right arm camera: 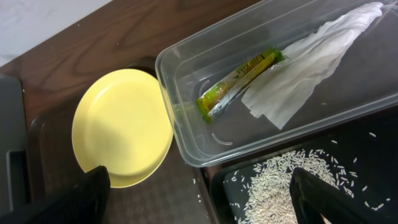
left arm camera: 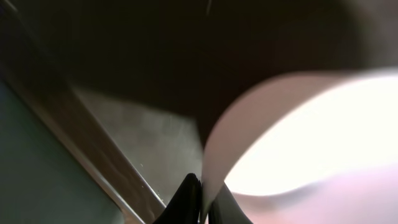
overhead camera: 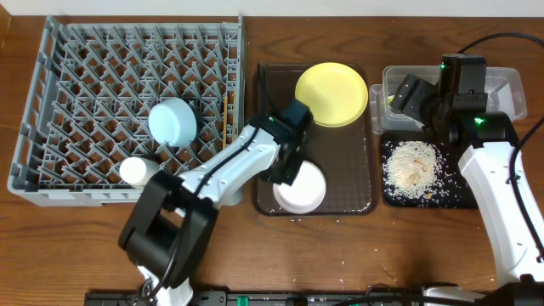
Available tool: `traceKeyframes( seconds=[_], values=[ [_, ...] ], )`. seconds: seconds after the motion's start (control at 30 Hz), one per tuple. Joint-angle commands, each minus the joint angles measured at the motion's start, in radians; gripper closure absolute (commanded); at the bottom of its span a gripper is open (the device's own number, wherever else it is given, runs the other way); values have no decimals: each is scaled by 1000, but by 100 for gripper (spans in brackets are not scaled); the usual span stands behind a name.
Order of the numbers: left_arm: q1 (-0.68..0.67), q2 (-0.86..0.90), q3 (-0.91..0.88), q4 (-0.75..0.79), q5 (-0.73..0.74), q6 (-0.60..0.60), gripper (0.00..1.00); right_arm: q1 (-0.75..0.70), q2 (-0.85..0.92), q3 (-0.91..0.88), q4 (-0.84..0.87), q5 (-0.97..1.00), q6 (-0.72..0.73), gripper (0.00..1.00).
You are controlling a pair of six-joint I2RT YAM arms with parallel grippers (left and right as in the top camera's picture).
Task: Sort waste into correct bins and load items into the dishwasher
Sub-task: 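Reach the left gripper to the white bowl and grasp its rim, then lift the white bowl and carry it over the dish rack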
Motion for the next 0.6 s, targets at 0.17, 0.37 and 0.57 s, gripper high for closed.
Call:
traceKeyframes(
  seconds=[0.17, 0.37, 0.57],
  values=[
    [97, -180, 162, -85, -163, 28, 93, 9, 5, 2, 2, 4, 15, 9],
    [227, -334, 178, -148, -386, 60, 93, 9, 5, 2, 2, 3, 15, 8],
    [351, -410, 178, -179, -962, 39, 93, 9, 5, 2, 5, 4, 15, 8]
  ],
)
